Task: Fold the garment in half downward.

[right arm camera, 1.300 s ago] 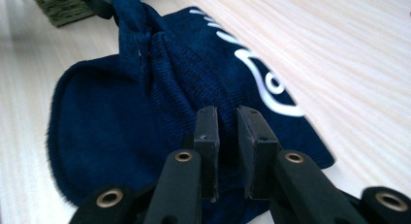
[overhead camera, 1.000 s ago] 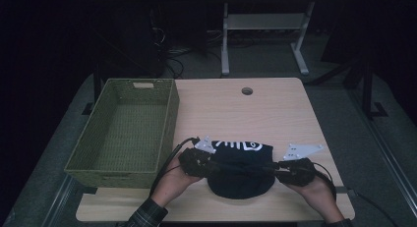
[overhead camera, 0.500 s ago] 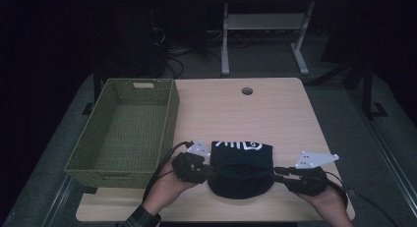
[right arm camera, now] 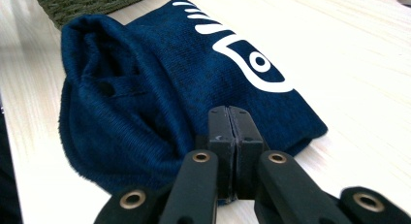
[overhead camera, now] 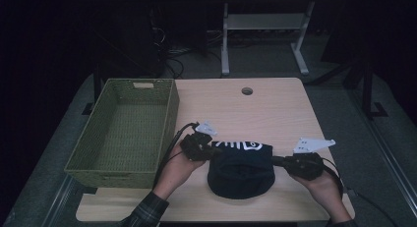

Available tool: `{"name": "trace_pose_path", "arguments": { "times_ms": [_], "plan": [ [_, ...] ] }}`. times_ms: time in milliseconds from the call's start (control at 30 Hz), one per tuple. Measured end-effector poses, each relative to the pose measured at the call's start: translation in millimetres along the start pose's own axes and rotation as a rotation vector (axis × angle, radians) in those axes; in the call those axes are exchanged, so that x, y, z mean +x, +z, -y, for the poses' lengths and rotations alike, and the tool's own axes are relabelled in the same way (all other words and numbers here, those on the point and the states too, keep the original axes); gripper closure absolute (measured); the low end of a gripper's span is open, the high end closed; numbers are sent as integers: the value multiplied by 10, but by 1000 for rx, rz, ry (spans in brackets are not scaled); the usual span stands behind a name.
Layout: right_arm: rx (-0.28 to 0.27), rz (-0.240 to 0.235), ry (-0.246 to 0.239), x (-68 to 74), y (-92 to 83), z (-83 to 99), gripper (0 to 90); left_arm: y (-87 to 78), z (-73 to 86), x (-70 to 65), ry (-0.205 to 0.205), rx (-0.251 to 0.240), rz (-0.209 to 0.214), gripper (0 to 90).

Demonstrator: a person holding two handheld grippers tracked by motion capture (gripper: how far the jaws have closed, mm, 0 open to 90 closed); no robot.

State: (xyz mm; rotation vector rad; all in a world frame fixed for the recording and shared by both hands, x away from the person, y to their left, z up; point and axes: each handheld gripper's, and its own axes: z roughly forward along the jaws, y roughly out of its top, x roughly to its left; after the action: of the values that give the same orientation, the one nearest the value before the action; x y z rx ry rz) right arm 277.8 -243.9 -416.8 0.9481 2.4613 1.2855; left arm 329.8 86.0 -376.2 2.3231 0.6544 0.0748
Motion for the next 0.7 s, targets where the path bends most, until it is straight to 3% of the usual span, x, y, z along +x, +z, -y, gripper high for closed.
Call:
{"name": "trace_pose_path", "arguments": {
  "times_ms": [200, 333, 700],
  "plan": [
    [23, -17, -10, 28, 107, -6, 893, 200, -159, 170, -15, -8, -38, 897],
    [39, -38, -18, 114, 120, 7, 896, 301, -161, 202, -9, 15, -31, 891],
    [79, -80, -19, 303, 205, 212, 898, 588, -29, 8, 1, 84, 30, 882]
  ]
}}
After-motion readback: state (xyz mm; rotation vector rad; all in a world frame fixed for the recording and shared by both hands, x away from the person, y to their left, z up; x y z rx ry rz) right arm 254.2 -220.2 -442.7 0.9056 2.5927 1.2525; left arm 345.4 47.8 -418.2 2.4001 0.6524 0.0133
